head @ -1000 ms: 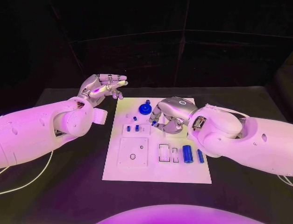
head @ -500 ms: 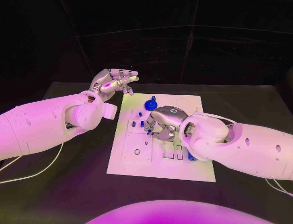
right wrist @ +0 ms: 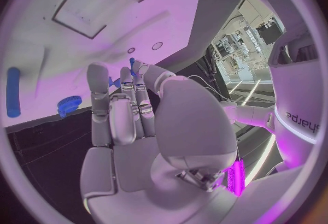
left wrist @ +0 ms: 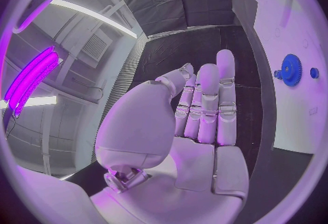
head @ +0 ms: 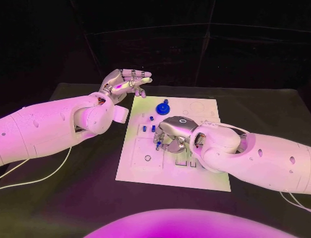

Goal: Assemble the parts on the task board

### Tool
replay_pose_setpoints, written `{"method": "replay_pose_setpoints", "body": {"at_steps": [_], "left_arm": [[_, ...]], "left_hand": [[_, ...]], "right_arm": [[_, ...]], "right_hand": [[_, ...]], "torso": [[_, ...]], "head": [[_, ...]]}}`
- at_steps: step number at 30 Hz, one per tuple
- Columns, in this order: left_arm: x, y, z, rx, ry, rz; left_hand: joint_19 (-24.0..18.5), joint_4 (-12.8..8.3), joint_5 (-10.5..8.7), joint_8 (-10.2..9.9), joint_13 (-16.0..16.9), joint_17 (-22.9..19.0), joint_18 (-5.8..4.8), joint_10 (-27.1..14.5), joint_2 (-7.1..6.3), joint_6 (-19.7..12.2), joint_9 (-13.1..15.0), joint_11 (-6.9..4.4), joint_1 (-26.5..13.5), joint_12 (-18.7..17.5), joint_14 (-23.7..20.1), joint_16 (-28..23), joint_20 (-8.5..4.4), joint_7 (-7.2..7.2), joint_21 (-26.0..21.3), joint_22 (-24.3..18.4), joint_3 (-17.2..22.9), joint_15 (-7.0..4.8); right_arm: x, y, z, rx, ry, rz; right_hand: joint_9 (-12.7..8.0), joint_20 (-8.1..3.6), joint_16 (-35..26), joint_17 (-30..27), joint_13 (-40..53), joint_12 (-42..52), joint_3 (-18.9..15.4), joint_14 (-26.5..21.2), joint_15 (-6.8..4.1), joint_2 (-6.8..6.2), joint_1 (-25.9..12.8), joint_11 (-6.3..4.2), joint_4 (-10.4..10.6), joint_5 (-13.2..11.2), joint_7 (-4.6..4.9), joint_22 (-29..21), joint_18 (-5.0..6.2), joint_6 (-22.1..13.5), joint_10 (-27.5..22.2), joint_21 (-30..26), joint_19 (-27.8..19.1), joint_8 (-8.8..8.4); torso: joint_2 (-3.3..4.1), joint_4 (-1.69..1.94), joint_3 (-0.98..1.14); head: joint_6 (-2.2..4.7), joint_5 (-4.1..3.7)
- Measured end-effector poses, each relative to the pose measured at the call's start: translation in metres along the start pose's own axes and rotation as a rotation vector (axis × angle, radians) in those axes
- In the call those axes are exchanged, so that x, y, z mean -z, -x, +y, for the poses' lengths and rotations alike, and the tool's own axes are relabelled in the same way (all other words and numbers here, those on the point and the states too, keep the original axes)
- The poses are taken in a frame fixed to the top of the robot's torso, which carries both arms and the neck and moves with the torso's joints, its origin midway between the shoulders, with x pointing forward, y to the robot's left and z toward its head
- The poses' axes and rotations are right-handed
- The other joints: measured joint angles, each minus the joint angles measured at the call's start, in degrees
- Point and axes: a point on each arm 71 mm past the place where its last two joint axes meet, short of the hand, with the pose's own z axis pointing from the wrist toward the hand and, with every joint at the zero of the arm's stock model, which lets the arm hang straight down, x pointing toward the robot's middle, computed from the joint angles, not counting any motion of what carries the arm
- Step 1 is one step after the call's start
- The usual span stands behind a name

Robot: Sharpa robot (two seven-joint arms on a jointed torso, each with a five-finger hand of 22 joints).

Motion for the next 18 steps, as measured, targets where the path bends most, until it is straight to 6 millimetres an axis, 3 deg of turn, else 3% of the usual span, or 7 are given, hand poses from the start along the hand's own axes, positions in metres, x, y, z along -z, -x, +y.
{"method": "replay_pose_setpoints", "body": {"at_steps": [18], "left_arm": [[-0.0003, 0.0019, 0.0004, -0.002, 0.003, -0.005]], "left_hand": [[0.0, 0.0, 0.0, 0.0, 0.0, 0.0, 0.0, 0.0, 0.0, 0.0, 0.0, 0.0, 0.0, 0.0, 0.0, 0.0, 0.0, 0.0, 0.0, 0.0, 0.0, 0.0]], "right_arm": [[-0.0033, -0.0066, 0.0026, 0.021, 0.014, 0.029]], "right_hand": [[-0.1, 0.0, 0.0, 0.0, -0.1, 0.0, 0.0, 0.0, 0.0, 0.0, 0.0, 0.0, 0.0, 0.0, 0.0, 0.0, 0.0, 0.0, 0.0, 0.0, 0.0, -0.02]], "torso": [[-0.02, 0.07, -0.03]], "head": [[-0.32, 0.39]]}}
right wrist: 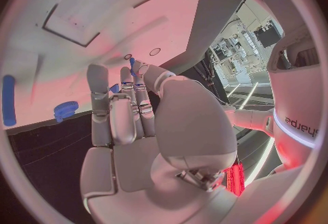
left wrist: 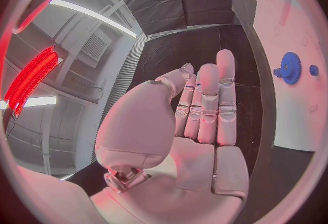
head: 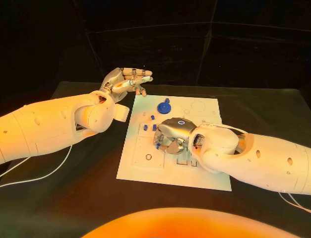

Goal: Assemble the parts on the task board

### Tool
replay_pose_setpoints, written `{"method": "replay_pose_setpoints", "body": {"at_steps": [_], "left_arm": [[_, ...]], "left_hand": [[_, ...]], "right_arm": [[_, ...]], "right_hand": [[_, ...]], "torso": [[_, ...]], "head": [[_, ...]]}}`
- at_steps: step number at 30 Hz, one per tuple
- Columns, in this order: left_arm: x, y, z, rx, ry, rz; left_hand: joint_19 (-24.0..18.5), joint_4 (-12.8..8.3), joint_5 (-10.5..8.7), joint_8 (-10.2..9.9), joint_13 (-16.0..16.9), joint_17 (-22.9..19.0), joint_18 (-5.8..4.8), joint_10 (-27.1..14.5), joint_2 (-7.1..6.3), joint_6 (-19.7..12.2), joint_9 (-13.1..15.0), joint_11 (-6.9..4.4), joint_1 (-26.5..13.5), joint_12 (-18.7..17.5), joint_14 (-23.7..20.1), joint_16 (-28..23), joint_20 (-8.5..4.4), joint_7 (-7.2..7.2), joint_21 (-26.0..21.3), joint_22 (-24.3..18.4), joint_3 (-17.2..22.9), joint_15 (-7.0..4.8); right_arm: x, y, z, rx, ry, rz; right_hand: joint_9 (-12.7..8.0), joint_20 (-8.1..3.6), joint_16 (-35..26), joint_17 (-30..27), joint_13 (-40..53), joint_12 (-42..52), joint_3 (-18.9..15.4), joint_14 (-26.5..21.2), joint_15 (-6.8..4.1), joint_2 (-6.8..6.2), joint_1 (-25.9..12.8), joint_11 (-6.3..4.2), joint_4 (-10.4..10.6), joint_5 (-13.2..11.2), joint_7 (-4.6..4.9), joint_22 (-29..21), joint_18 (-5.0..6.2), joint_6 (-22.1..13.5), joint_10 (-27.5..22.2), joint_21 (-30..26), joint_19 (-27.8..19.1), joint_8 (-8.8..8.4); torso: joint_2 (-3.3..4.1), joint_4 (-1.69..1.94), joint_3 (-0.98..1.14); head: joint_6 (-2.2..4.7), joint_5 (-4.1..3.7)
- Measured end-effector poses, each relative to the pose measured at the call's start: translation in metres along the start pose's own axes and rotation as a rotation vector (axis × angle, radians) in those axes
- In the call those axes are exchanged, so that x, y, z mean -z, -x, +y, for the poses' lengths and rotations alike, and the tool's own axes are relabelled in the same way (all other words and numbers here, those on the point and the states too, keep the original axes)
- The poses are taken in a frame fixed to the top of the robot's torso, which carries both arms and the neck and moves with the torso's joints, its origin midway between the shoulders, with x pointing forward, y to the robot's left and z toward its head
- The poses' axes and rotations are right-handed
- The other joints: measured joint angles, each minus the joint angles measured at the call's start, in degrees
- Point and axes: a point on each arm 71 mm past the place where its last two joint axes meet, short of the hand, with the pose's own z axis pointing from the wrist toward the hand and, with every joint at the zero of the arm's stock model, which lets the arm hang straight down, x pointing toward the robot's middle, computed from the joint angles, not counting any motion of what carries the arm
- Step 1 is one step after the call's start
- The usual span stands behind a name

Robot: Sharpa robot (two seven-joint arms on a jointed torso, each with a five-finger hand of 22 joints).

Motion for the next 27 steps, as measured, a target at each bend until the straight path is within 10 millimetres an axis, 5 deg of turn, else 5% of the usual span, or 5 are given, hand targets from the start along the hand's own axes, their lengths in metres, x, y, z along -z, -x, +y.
{"method": "replay_pose_setpoints", "body": {"at_steps": [27], "left_arm": [[-0.0006, 0.0019, 0.0007, -0.002, 0.005, -0.003]], "left_hand": [[0.0, 0.0, 0.0, 0.0, 0.0, 0.0, 0.0, 0.0, 0.0, 0.0, 0.0, 0.0, 0.0, 0.0, 0.0, 0.0, 0.0, 0.0, 0.0, 0.0, 0.0, 0.0]], "right_arm": [[-0.0025, -0.0025, 0.0003, 0.043, -0.008, 0.032]], "right_hand": [[0.0, 0.0, 0.0, -0.2, 0.0, 0.0, 0.0, 0.0, 0.0, 0.12, -0.1, 0.0, 0.0, 0.0, 0.0, -0.2, 0.0, 0.0, 0.0, 0.0, 0.0, -0.02]], "torso": [[0.02, -0.07, 0.01]], "head": [[-0.45, 0.14]]}}
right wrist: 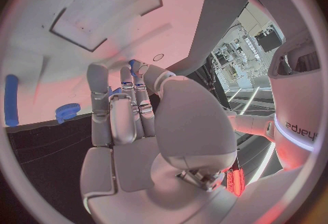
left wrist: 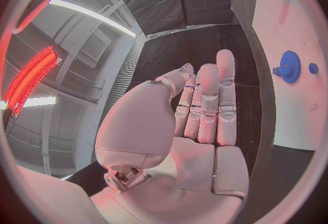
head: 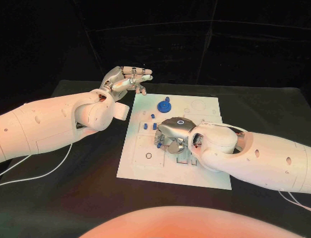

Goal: Assemble the parts on the task board

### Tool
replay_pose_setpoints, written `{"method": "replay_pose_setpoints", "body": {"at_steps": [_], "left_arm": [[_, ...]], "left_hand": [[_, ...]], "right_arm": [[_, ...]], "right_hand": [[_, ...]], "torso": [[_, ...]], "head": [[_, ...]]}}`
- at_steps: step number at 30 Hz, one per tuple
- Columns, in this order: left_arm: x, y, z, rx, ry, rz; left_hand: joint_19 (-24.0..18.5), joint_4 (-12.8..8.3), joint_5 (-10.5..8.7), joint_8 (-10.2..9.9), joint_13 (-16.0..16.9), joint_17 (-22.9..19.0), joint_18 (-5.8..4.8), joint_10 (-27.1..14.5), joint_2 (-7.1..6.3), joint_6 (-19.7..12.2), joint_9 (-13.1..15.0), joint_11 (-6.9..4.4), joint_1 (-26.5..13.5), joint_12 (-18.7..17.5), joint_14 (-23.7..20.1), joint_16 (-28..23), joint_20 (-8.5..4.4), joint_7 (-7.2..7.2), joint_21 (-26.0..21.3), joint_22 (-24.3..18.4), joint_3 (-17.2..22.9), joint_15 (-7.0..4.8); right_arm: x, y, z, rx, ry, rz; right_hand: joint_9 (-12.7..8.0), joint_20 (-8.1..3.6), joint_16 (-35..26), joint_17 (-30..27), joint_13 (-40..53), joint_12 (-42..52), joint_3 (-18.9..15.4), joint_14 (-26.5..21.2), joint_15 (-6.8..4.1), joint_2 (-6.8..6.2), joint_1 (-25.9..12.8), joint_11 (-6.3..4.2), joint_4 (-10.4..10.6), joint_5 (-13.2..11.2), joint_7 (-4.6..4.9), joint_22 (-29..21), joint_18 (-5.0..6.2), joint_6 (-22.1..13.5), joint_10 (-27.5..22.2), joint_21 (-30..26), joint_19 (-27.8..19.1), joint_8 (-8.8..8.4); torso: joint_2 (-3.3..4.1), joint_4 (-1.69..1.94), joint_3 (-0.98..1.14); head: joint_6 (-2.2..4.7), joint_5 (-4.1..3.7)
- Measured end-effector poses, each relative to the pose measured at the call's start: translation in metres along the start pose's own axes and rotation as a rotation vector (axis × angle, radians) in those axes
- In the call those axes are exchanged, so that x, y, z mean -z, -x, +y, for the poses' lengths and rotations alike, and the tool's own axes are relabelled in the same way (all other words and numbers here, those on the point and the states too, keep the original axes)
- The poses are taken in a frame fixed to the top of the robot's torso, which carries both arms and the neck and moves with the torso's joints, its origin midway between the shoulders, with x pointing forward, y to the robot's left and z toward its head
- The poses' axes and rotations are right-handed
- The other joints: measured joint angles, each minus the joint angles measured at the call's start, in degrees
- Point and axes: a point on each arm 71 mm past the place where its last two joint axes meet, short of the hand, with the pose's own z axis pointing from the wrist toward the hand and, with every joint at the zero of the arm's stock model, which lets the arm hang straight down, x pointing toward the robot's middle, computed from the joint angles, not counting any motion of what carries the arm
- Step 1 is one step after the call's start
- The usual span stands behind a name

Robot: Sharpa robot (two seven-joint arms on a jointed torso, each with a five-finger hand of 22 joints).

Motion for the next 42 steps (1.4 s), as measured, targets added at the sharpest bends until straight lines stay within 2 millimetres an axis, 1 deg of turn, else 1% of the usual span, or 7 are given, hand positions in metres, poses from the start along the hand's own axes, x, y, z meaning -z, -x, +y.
{"method": "replay_pose_setpoints", "body": {"at_steps": [8, 13, 17, 23, 30, 36, 42], "left_arm": [[0.0, 0.0, 0.0, 0.001, 0.002, 0.001], [0.0, 0.0, 0.0, 0.001, 0.003, 0.002], [0.0, 0.0, 0.0, 0.002, 0.004, 0.003], [0.001, 0.0, 0.0, 0.002, 0.007, 0.004], [0.002, 0.003, 0.0, 0.001, 0.011, 0.0], [0.003, 0.006, 0.0, 0.0, 0.013, -0.003], [0.003, 0.005, 0.0, 0.001, 0.015, -0.002]], "left_hand": [[0.0, 0.0, 0.0, 0.0, 0.0, 0.0, 0.0, 0.0, 0.0, 0.0, 0.0, 0.0, 0.0, 0.2, 0.0, 0.0, 0.0, 0.0, 0.0, 0.0, 0.0, 0.0], [0.0, 0.0, 0.0, 0.0, 0.0, 0.0, 0.0, 0.0, 0.0, 0.0, 0.0, 0.0, 0.0, 0.2, 0.0, 0.0, 0.0, 0.0, 0.0, 0.0, 0.0, 0.0], [0.0, 0.0, 0.0, 0.0, 0.0, 0.0, 0.0, 0.0, 0.0, 0.0, 0.0, 0.0, 0.0, 0.2, 0.0, 0.0, 0.0, 0.0, 0.0, 0.0, 0.0, 0.0], [0.0, 0.0, 0.0, 0.0, 0.0, -0.1, 0.0, 0.0, 0.0, 0.0, 0.0, 0.0, 0.0, 0.2, 0.0, 0.0, 0.0, 0.0, 0.0, 0.0, 0.0, 0.0], [0.0, 0.0, 0.0, 0.0, 0.0, -0.1, -0.01, 0.0, 0.0, 0.0, 0.0, 0.0, 0.0, 0.2, -0.2, 0.0, 0.0, 0.0, 0.0, 0.0, 0.0, 0.2], [0.0, 0.0, 0.0, 0.0, 0.0, 0.0, -0.01, 0.0, 0.0, 0.0, 0.0, 0.0, 0.0, 0.2, -0.2, 0.0, 0.0, 0.0, 0.0, 0.0, 0.0, 0.2], [0.0, 0.0, 0.0, 0.0, 0.0, 0.0, -0.01, 0.0, 0.0, 0.0, 0.0, 0.0, 0.0, 0.2, -0.2, 0.0, 0.0, 0.0, 0.0, 0.0, 0.0, 0.2]], "right_arm": [[-0.005, -0.001, 0.002, 0.014, -0.006, 0.014], [-0.006, -0.002, 0.001, 0.016, -0.013, 0.01], [-0.004, -0.002, 0.0, 0.013, -0.018, -0.004], [0.004, 0.002, -0.001, 0.002, -0.016, -0.05], [0.028, 0.01, -0.004, -0.021, -0.01, -0.121], [0.052, 0.027, -0.019, -0.015, -0.049, -0.159], [0.067, 0.051, -0.054, 0.016, -0.152, -0.189]], "right_hand": [[-0.2, 0.55, 0.0, -0.3, -0.5, -1.3, 0.0, 0.0, 0.0, 0.18, -0.2, 0.93, 0.0, 0.0, 0.86, -0.7, 0.0, -1.0, -1.2, -0.1, -0.5, -0.99], [-0.5, 1.61, 0.0, -0.9, -0.9, -3.9, -0.2, 0.1, 1.38, -1.02, -2.2, 2.37, 0.6, -0.3, 2.35, -2.6, 0.0, -4.5, -6.1, -1.2, -1.9, -2.98], [-0.5, 2.14, -0.4, -1.6, -1.0, -4.5, -0.4, 0.0, 1.66, -1.31, -2.5, 3.06, 0.7, -0.6, 2.5, -3.9, 0.0, -6.0, -8.4, -1.8, -2.6, -2.99], [-0.5, 2.15, -0.4, -1.9, -0.9, -4.5, -0.5, 0.0, 1.66, -1.34, -2.4, 2.95, 0.9, -0.6, 2.49, -4.0, 0.0, -6.7, -8.5, -1.8, -2.6, -2.98], [-0.3, 2.14, -0.4, -1.9, -0.8, -3.8, -0.8, 0.0, 1.66, -1.75, -2.0, 2.95, 0.6, -0.3, 2.48, -3.8, 0.0, -6.7, -8.5, -1.8, -2.6, -2.98], [-0.3, 2.15, -0.5, -2.1, -0.7, -3.1, -1.6, 0.0, 1.66, -2.74, -2.8, 2.73, 1.1, -0.3, 2.08, -3.8, 0.01, -6.5, -8.3, -1.8, -2.6, -2.77], [-0.4, 1.81, -2.1, -4.3, -0.7, -2.6, -5.5, 0.0, 1.66, -4.42, -3.3, 2.24, 2.3, 0.6, -0.37, -5.7, -0.01, -9.8, -10.3, -3.3, -3.3, -3.0]], "torso": [[0.01, 0.0, -0.02], [0.01, 0.0, -0.02], [0.01, 0.0, -0.02], [-0.03, 0.0, -0.01], [-0.07, -0.1, 0.02], [-0.1, -0.1, -0.02], [-0.1, -0.08, -0.07]], "head": [[-0.09, 0.03], [-0.09, -0.05], [-0.1, -0.05], [0.02, -0.05], [0.33, -0.34], [0.74, -0.94], [1.4, -1.88]]}}
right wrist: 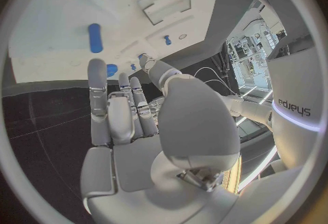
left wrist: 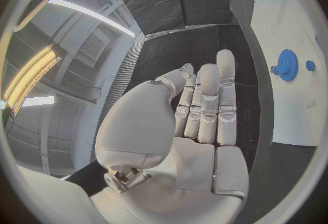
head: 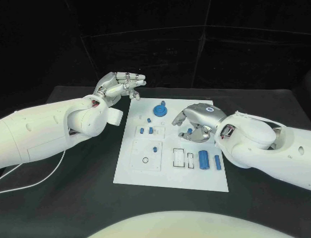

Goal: Assemble the parts on the task board

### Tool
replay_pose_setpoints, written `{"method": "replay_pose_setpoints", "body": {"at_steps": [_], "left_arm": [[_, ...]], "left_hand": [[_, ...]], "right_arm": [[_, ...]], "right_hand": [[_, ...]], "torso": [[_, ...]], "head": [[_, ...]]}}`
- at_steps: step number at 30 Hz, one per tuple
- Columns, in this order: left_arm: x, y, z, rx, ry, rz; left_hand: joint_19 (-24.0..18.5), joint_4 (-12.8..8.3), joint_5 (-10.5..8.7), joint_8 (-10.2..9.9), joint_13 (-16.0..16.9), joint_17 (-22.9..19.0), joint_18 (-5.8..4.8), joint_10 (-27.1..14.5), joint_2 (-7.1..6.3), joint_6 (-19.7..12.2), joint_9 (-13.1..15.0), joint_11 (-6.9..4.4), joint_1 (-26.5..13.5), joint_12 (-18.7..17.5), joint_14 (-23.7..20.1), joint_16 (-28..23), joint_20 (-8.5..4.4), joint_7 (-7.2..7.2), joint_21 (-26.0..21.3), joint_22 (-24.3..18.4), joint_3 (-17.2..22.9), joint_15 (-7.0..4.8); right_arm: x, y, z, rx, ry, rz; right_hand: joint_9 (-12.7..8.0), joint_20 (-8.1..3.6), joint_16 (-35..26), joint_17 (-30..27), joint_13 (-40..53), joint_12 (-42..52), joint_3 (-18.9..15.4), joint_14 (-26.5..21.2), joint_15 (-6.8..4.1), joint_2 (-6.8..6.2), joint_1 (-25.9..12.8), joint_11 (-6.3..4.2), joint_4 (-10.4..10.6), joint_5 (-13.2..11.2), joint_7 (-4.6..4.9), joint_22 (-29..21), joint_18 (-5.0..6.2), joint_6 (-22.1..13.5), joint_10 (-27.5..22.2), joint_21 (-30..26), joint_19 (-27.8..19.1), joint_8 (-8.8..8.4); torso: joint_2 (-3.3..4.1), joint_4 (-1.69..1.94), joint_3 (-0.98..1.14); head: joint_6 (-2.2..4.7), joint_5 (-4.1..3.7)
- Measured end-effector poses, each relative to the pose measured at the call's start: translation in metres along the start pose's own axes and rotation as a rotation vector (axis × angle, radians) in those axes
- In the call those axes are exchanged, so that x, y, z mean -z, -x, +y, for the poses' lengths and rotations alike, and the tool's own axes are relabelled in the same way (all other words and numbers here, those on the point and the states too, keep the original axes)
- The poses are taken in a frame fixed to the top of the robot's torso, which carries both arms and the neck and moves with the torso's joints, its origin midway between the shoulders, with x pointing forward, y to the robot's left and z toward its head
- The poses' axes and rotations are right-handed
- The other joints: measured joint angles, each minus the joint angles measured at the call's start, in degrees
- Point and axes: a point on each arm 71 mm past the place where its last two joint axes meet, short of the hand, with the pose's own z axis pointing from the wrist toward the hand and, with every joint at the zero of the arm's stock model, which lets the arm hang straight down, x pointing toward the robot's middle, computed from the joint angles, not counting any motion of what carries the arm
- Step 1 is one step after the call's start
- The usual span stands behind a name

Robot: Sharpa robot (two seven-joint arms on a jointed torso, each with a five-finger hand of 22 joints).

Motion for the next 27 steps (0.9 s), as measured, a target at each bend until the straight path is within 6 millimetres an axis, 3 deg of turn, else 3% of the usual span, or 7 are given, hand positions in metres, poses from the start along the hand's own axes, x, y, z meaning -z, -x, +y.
{"method": "replay_pose_setpoints", "body": {"at_steps": [3, 9, 17, 27], "left_arm": [[0.0, 0.0, 0.0, 0.0, 0.0, 0.001], [-0.001, -0.001, 0.001, 0.0, 0.001, 0.001], [-0.001, -0.001, 0.001, 0.001, 0.002, 0.003], [-0.002, -0.001, 0.001, 0.0, 0.003, 0.003]], "left_hand": [[0.0, 0.0, 0.0, 0.0, 0.0, 0.0, 0.0, 0.0, 0.0, 0.0, 0.0, 0.0, 0.0, 0.0, 0.0, 0.0, 0.0, 0.0, 0.0, 0.0, 0.0, 0.0], [0.0, 0.0, 0.0, 0.0, 0.0, 0.0, 0.0, 0.0, 0.0, 0.0, 0.0, 0.0, 0.0, 0.0, 0.0, 0.0, 0.0, 0.0, 0.0, 0.0, 0.0, 0.0], [0.0, 0.0, 0.0, 0.0, 0.0, 0.0, 0.0, 0.0, 0.0, 0.0, 0.0, 0.0, 0.0, 0.0, 0.0, 0.0, 0.0, 0.0, 0.0, 0.0, 0.0, 0.0], [0.0, 0.0, 0.0, 0.0, 0.0, 0.0, 0.0, 0.0, 0.0, 0.0, 0.0, 0.0, 0.0, 0.0, 0.0, 0.0, 0.0, 0.0, 0.0, 0.0, 0.0, 0.0]], "right_arm": [[0.001, 0.002, -0.013, 0.008, -0.039, 0.006], [0.001, 0.003, -0.028, 0.018, -0.087, 0.03], [-0.001, -0.003, -0.037, 0.033, -0.118, 0.106], [-0.005, -0.01, -0.038, 0.036, -0.127, 0.18]], "right_hand": [[0.0, 0.0, -0.6, -0.9, 0.0, 0.7, -3.1, 0.0, 0.0, -0.18, 0.6, 0.09, 0.8, 0.4, -0.13, -0.8, 0.0, -0.5, -1.2, -0.7, 0.0, 0.0], [0.1, 0.21, -0.9, -1.8, 0.0, 1.4, -7.4, 0.0, 0.0, 0.7, 2.4, 0.4, 2.1, 0.4, -0.72, -2.0, 0.01, -1.1, -3.0, -1.4, -0.2, 0.01], [0.2, 0.22, -0.9, -1.9, 0.1, 3.1, -8.7, 0.0, 0.0, 1.3, 3.4, 0.35, 3.4, 0.4, -0.34, -2.2, 0.01, -0.7, -3.0, -1.7, -0.2, 0.4], [0.3, -0.12, -0.9, -1.8, 0.1, 4.9, -8.4, 0.0, -0.01, 2.48, 4.6, -0.54, 3.9, 0.4, 0.33, -2.1, 0.01, 1.2, -0.4, -1.9, 0.1, 0.69]], "torso": [[0.02, 0.04, -0.01], [0.09, 0.08, 0.04], [0.12, 0.08, 0.06], [0.13, 0.12, 0.11]], "head": [[0.25, -0.32], [0.52, -0.62], [0.5, -0.84], [0.36, -0.97]]}}
